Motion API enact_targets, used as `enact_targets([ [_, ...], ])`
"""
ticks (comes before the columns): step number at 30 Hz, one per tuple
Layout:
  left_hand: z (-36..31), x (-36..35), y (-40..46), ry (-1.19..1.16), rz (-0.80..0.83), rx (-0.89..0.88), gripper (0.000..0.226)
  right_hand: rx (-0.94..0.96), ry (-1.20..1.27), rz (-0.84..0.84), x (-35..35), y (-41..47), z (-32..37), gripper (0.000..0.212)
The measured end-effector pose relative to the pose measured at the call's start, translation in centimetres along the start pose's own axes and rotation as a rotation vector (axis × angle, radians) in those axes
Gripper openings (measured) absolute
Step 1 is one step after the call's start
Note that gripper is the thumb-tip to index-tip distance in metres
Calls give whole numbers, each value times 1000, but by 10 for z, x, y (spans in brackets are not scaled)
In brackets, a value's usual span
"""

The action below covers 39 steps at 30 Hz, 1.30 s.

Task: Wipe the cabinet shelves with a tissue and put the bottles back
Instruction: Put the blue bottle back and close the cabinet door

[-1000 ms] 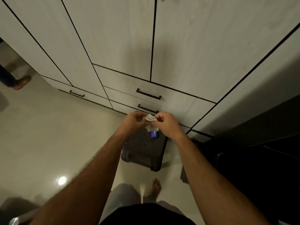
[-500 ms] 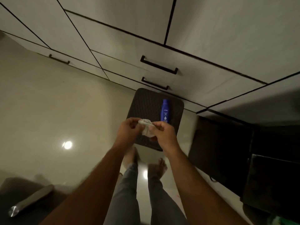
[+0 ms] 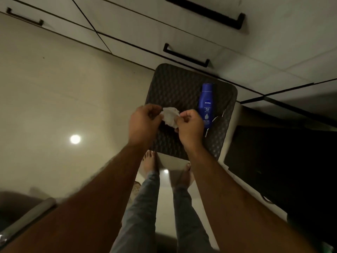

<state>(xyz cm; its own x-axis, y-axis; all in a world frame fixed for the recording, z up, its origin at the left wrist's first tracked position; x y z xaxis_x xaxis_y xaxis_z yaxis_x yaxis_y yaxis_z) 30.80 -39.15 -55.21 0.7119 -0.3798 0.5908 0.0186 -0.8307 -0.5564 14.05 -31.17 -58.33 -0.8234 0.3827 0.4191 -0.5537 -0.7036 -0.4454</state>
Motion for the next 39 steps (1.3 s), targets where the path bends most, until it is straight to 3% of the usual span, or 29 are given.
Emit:
enact_targets([
  [4, -18, -16, 0, 217, 2, -171, 18, 117, -242, -9, 1, 6, 10, 5],
  [8, -18, -36, 5, 331, 62, -188, 22, 205, -489, -24, 2, 7, 15, 8],
  [12, -15, -46, 10, 394, 101, -168, 24, 213, -621, 70, -7, 13, 12, 15],
  [15, -18, -44, 6, 419, 76, -174, 25, 245, -607, 87, -2, 13, 19, 18],
  [20, -41, -31, -8, 287, -15, -216, 23, 281, -468, -33, 44, 13, 36, 11],
  [26, -79, -66, -16, 38, 112, -129, 24, 195, -401, -120, 109, 45, 19, 24],
  [30, -88, -94, -6, 78, 173, -34, 28, 108, -392, 23, 106, 68, -1, 34],
  [34, -78, -122, 1, 158, 277, 102, 32, 96, -400, 172, 87, 74, -9, 31],
  [39, -80, -119, -13, 2, 301, 149, 37, 91, -171, 136, 95, 62, 3, 28],
])
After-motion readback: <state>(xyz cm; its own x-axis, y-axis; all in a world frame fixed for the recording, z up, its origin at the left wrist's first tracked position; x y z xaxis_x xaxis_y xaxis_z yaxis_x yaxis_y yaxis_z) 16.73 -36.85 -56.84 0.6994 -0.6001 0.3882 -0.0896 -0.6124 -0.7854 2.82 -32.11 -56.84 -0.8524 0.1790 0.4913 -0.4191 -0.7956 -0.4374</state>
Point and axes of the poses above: each hand's wrist, its own y-axis towards the middle knuckle, its own x-axis out of the back of the hand, z = x × y, the point moved 10 cm from there along y, towards the middle knuckle, and after that the axes turned 11 degrees about x, right-handed, at the moved point
